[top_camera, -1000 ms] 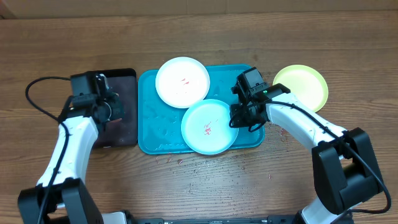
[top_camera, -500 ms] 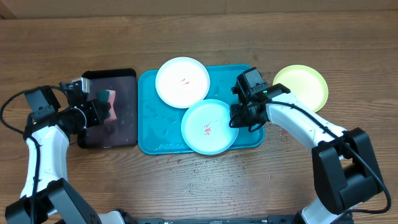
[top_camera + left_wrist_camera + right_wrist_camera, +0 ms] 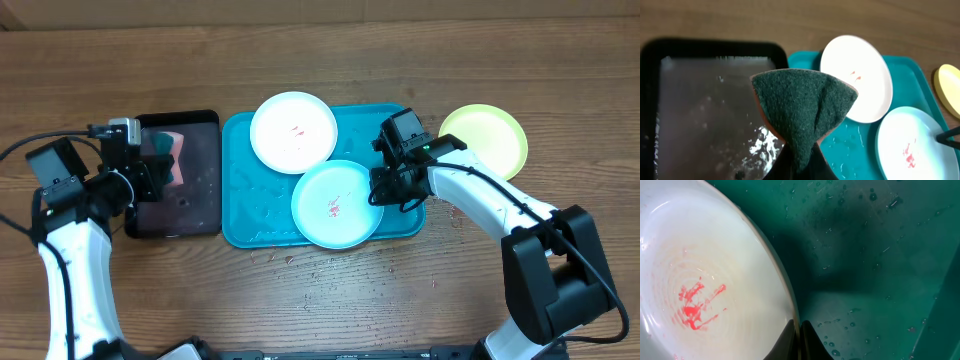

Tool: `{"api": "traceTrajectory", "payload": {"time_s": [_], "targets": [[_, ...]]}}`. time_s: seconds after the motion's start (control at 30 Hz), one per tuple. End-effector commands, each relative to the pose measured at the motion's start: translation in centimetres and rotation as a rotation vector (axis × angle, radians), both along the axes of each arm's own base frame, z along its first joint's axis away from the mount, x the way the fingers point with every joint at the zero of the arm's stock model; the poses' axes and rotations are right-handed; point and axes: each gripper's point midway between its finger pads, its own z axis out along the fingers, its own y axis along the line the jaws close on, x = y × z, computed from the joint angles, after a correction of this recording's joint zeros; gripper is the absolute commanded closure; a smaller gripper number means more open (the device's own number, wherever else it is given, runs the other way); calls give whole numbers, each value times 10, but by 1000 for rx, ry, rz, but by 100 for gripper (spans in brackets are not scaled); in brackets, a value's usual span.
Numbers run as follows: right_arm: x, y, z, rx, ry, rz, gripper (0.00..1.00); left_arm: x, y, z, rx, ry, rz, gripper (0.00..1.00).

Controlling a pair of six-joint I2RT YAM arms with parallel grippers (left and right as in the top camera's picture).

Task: Clean dirty plates on tray and stack at the side
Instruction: 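Grasp the green sponge from the black tray with the left gripper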

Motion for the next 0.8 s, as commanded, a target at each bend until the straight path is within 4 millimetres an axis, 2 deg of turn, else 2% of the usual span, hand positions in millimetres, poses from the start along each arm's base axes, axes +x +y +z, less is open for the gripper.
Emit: {"api": "traceTrajectory", "payload": {"time_s": [0.0, 0.37, 0.77], "targets": [[10, 2, 15, 13, -50, 4, 96, 0, 2, 17, 25, -63, 15, 96], [10, 3, 15, 13, -51, 4, 96, 22, 18, 43, 51, -216, 63, 96], [11, 3, 15, 13, -51, 4, 96, 24, 19, 46, 17, -217, 92, 96]]}}
